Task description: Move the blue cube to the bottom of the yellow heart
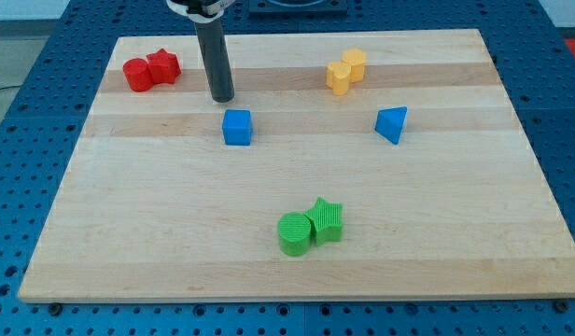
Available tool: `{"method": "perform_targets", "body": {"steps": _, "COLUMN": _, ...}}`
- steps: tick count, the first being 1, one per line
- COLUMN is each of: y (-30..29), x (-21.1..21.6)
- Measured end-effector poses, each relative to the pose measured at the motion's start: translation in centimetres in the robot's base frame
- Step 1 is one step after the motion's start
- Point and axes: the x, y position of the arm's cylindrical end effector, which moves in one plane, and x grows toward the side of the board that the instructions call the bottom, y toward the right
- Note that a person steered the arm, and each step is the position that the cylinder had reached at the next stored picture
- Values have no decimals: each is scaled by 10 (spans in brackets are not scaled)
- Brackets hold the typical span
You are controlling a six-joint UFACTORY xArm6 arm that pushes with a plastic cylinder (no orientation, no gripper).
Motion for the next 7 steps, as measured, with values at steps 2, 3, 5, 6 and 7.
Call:
{"method": "perform_targets", "body": {"steps": 2, "y": -9, "x": 54}}
{"method": "perform_targets", "body": {"steps": 3, "y": 27, "x": 59}}
{"method": "perform_targets", "body": {"steps": 5, "y": 85, "x": 66}}
{"method": "perform_targets", "body": {"steps": 6, "y": 85, "x": 85}}
{"method": "perform_targets", "body": {"steps": 7, "y": 90, "x": 98}}
